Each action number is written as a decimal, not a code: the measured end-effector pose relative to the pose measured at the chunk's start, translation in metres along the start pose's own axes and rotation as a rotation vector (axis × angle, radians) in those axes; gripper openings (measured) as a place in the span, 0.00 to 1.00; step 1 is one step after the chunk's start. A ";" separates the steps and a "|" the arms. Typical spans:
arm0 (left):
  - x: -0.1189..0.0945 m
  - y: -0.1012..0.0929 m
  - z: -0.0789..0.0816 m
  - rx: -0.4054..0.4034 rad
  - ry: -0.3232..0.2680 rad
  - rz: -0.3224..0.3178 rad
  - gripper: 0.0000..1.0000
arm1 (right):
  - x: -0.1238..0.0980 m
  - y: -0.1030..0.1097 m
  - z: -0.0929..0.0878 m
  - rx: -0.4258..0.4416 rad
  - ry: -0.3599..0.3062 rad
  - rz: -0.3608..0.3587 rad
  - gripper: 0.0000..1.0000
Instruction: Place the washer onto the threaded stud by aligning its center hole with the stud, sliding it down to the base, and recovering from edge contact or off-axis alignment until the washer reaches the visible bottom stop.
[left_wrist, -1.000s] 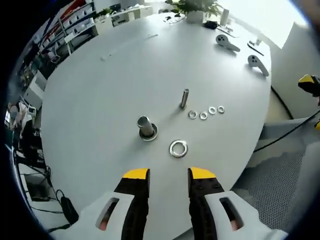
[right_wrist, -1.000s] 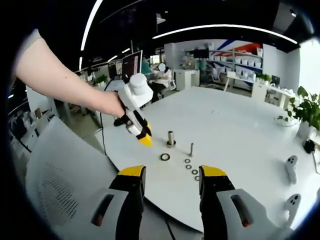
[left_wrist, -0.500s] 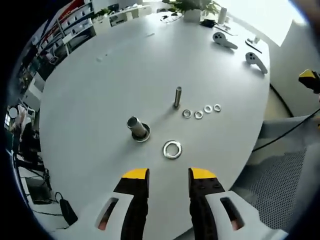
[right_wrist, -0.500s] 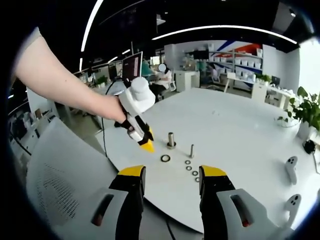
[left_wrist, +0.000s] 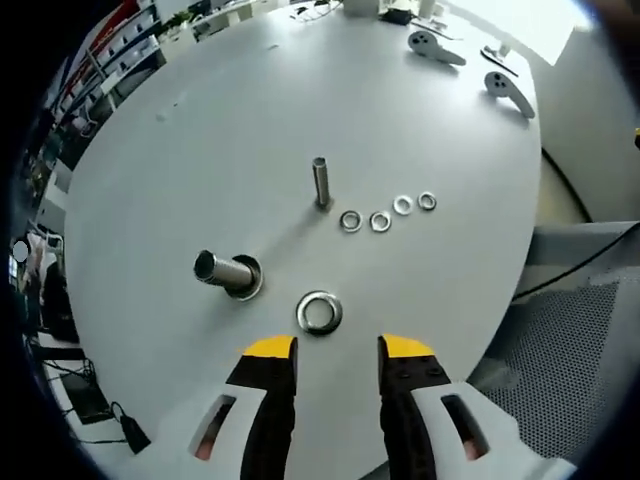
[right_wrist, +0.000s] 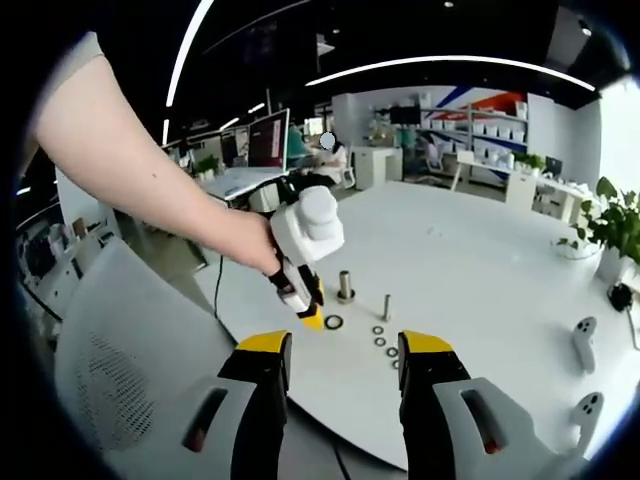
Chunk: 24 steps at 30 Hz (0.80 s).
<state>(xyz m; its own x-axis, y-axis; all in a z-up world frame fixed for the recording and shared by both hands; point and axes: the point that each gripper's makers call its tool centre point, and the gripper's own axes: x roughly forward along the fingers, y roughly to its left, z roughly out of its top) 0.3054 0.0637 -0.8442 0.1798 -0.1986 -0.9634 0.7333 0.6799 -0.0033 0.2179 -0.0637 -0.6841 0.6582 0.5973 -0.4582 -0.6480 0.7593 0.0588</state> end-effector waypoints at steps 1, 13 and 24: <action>0.000 0.002 0.000 0.001 0.003 0.007 0.30 | 0.000 0.000 0.001 0.000 -0.002 -0.001 0.45; 0.013 0.010 0.000 0.033 0.043 0.024 0.32 | 0.000 -0.002 -0.001 -0.002 0.005 -0.006 0.45; 0.030 0.010 0.005 0.013 0.074 0.027 0.31 | 0.001 -0.001 -0.003 -0.007 0.018 -0.005 0.45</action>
<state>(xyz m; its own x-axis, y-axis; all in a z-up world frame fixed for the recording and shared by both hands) 0.3209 0.0612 -0.8714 0.1512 -0.1271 -0.9803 0.7372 0.6752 0.0261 0.2181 -0.0646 -0.6870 0.6544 0.5891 -0.4740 -0.6479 0.7600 0.0501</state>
